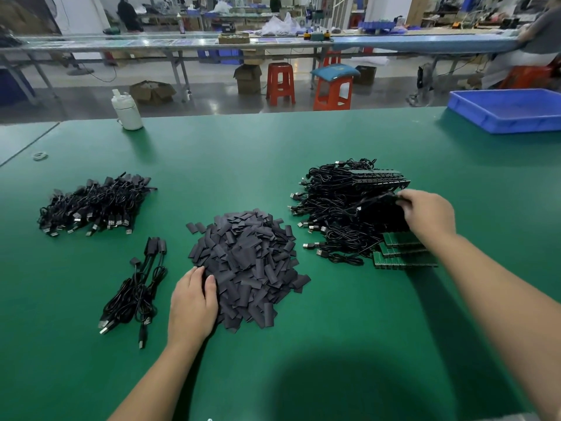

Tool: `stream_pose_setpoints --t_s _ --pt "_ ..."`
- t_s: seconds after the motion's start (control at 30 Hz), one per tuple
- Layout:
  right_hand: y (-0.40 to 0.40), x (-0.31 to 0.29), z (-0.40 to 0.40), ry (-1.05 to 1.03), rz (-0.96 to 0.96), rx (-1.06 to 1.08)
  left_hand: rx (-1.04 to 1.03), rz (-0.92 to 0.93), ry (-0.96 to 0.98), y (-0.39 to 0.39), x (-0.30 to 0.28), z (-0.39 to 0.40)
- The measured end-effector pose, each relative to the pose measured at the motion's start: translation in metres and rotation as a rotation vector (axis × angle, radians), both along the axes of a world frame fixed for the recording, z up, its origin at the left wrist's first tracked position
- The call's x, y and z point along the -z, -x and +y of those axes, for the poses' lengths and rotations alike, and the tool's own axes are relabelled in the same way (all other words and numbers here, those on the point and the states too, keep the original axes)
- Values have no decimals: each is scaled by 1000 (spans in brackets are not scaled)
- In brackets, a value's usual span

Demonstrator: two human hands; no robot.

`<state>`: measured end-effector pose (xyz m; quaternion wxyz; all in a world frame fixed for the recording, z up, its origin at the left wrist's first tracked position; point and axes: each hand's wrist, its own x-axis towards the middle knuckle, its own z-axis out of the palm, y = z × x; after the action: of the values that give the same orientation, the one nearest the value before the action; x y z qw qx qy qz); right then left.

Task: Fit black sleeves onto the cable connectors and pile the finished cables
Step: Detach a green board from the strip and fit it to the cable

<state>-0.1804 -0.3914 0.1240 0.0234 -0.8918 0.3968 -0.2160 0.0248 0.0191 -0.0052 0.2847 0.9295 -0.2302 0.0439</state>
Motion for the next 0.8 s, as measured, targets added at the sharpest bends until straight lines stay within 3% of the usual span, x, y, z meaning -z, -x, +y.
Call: stream_pose_setpoints --t_s 0.13,0.43,0.7,0.8 --pt "-16 -35 1 4 -125 -21 1 0 -17 0 0 0" --pt "-18 -72 5 -217 -325 -118 5 -1 -37 2 0 0" --pt "-1 -110 8 -258 -699 -94 16 -3 -36 2 -2 -1" --pt "4 -144 15 -213 -712 -180 17 -4 -45 3 -3 -1"
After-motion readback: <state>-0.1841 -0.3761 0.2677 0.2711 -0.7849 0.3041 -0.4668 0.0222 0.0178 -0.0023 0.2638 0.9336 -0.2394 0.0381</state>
